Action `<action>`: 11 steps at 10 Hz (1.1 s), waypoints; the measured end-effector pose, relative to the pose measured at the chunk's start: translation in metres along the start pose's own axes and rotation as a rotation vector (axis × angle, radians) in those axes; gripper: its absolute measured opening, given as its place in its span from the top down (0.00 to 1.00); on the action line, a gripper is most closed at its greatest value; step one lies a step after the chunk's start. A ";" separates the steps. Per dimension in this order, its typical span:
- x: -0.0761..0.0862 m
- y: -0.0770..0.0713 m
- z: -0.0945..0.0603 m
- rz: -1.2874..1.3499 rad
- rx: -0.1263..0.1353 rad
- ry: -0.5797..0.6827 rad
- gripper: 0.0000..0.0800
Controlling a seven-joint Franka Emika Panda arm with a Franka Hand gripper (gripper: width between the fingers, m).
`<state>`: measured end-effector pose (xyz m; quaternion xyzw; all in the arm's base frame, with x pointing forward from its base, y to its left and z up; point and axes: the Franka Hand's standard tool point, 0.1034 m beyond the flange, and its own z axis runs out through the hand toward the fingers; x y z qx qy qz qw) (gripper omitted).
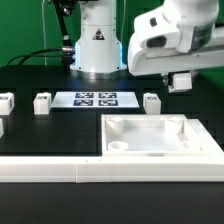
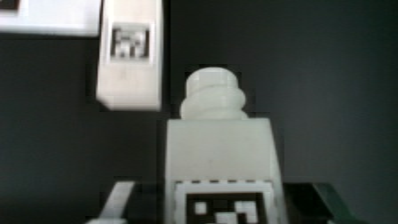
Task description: Assemble square table
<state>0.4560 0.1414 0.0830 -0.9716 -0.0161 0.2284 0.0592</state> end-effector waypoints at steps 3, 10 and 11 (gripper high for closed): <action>0.016 0.005 -0.035 -0.004 0.012 0.116 0.64; 0.054 0.011 -0.061 -0.043 0.000 0.619 0.64; 0.060 0.012 -0.068 -0.052 -0.002 0.662 0.64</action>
Offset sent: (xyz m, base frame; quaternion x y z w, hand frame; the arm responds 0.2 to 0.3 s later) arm 0.0206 -0.0095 0.0289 -0.0237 0.1482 -0.0075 0.9886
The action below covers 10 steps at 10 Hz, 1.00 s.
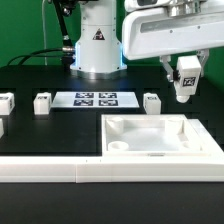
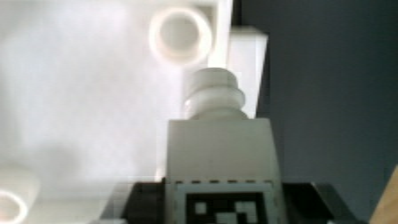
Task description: Assemble square table
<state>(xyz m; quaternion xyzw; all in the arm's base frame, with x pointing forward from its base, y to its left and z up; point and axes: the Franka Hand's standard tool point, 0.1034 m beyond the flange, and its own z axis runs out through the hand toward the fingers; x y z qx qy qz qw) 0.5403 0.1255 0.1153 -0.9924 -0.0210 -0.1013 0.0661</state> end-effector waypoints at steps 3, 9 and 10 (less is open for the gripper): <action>0.026 0.009 -0.002 -0.031 -0.013 0.228 0.64; 0.044 0.014 0.007 -0.049 -0.023 0.375 0.64; 0.054 0.015 0.008 -0.060 -0.025 0.383 0.64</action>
Offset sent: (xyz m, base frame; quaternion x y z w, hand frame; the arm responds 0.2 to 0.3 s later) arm 0.0000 0.0000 0.0000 0.0000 0.1938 0.0000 0.9810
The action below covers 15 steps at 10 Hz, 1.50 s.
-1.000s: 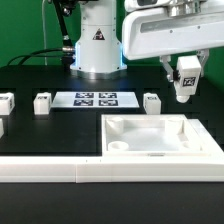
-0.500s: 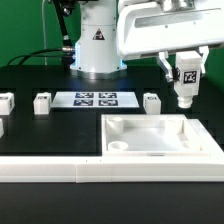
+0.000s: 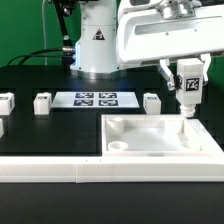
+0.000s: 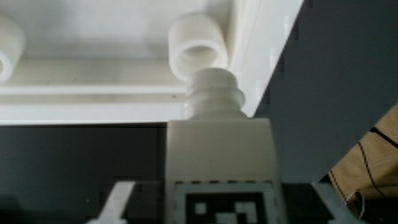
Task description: Assemble square table
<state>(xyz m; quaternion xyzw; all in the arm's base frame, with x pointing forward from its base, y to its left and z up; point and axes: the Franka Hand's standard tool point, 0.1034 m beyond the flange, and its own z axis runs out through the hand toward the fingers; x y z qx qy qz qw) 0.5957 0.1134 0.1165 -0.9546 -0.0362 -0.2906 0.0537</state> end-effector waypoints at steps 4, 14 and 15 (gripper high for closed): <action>0.004 0.007 0.033 -0.032 -0.003 0.007 0.64; -0.017 0.006 0.047 -0.038 -0.002 -0.016 0.64; -0.019 0.005 0.048 -0.039 -0.001 -0.020 0.64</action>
Offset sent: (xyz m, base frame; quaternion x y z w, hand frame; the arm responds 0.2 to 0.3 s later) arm 0.0243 0.0015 -0.0217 0.0217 0.0260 -0.0428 0.9985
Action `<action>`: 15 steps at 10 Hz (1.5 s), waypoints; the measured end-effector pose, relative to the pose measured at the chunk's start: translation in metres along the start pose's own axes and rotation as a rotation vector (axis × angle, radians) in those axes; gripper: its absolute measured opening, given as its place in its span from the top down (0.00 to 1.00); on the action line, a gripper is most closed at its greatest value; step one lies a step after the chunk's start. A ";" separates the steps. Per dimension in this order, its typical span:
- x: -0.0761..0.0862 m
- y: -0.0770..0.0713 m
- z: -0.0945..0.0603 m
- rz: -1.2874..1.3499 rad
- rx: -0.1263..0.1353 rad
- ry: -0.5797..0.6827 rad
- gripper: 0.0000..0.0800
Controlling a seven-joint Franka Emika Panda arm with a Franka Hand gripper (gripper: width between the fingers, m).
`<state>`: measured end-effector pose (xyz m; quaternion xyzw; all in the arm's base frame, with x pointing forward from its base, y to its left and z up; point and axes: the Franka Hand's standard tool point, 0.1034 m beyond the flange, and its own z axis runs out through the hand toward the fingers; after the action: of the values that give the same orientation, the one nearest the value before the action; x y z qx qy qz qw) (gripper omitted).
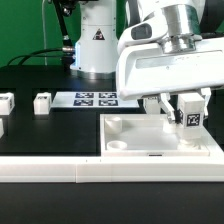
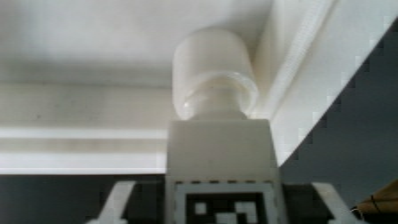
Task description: Assemble square table
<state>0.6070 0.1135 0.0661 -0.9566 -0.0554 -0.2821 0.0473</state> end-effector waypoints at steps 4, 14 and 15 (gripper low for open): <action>-0.003 -0.002 0.002 -0.003 0.000 0.006 0.64; -0.006 -0.002 0.004 -0.002 0.002 -0.012 0.19; -0.005 -0.001 0.003 -0.001 0.003 -0.021 0.19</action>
Offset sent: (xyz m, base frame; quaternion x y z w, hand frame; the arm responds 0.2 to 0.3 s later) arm -0.0061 0.0050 -0.0158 -0.0001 0.0049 -0.0070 1.0000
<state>0.6039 0.1139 0.0610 -0.9595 -0.0566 -0.2719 0.0478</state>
